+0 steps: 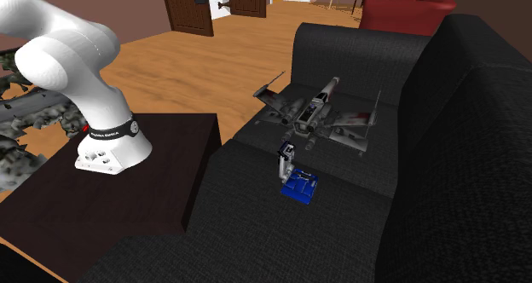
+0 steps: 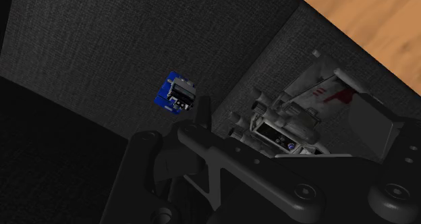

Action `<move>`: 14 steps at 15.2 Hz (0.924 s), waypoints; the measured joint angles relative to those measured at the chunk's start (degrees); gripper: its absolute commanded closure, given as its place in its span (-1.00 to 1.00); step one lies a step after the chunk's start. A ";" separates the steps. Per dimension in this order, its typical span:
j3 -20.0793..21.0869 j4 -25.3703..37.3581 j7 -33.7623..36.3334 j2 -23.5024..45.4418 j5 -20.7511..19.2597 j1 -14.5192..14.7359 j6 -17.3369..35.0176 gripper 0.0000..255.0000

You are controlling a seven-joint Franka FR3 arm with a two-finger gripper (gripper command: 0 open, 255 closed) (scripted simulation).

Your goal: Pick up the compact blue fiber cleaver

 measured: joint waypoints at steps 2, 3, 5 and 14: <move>-0.08 -0.50 -0.04 0.45 -0.08 -0.10 0.83 -1.00; -0.18 -0.99 -0.06 1.69 -0.17 -0.26 2.36 -1.00; -0.65 -2.43 -0.33 3.50 -0.52 -0.69 5.22 -1.00; -2.42 -5.80 -0.81 16.98 -1.80 -2.66 20.31 -1.00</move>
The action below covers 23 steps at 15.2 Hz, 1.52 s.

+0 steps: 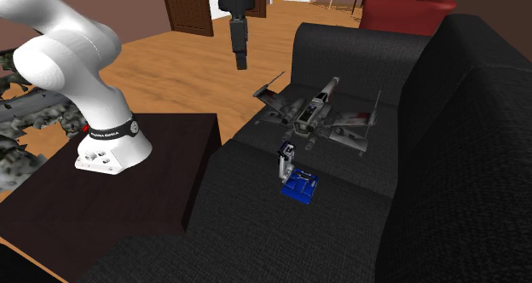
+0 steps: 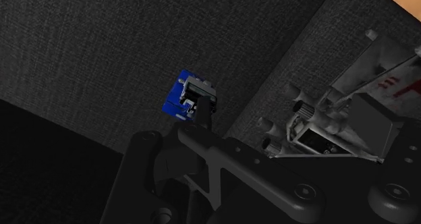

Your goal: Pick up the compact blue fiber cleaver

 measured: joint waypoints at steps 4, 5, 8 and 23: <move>-1.15 0.67 -0.63 8.20 -0.54 -1.02 6.73 -1.00; -1.42 1.25 -0.77 10.76 -0.63 -1.23 8.54 -1.00; -2.00 2.12 -0.89 16.71 -0.73 -1.72 13.03 -1.00; -3.70 8.88 -2.51 39.46 0.24 -3.59 27.35 -1.00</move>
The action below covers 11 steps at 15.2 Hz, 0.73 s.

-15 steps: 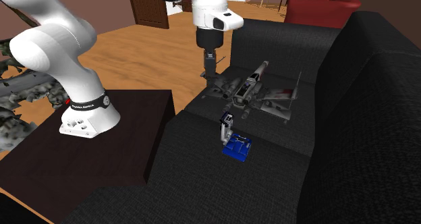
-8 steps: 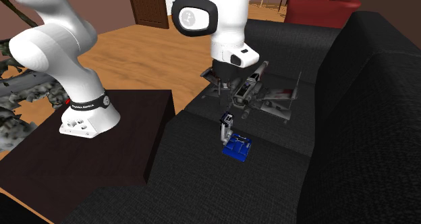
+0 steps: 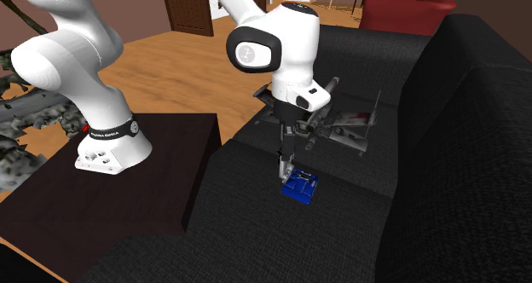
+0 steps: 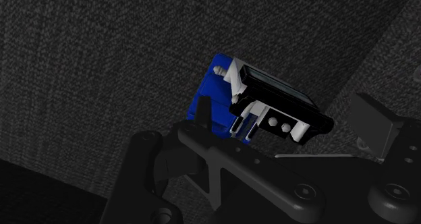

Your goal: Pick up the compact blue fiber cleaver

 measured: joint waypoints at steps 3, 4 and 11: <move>0.06 -0.29 0.06 0.87 0.08 0.03 1.16 1.00; 0.05 -0.30 0.07 0.86 0.08 0.03 1.23 1.00; 0.04 -0.29 0.08 0.85 0.07 0.03 1.24 1.00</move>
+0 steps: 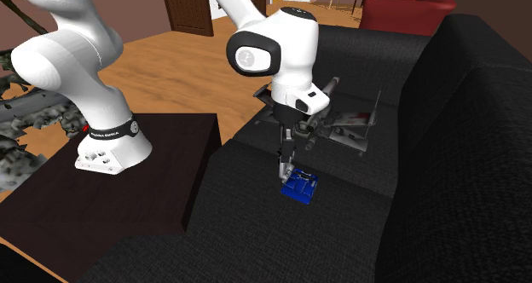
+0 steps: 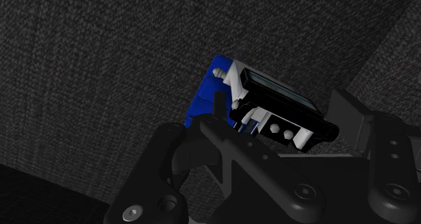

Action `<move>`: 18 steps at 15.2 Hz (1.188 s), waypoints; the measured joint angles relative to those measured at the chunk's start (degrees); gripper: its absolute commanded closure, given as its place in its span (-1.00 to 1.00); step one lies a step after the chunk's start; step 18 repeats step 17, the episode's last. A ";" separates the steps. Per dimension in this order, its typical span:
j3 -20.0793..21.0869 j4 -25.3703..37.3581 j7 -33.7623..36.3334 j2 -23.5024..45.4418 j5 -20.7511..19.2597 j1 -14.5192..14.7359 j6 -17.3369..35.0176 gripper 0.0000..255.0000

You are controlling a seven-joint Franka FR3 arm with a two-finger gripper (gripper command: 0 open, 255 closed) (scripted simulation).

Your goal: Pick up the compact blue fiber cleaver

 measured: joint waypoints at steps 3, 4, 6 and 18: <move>-0.03 0.15 -0.07 -0.64 -0.04 -0.03 -0.86 1.00; -0.03 0.23 0.00 -1.08 -0.09 0.01 -1.39 1.00; -0.09 0.40 0.00 -2.29 -0.20 0.01 -2.76 1.00; -0.19 2.34 0.29 -8.16 -0.71 0.10 -10.56 1.00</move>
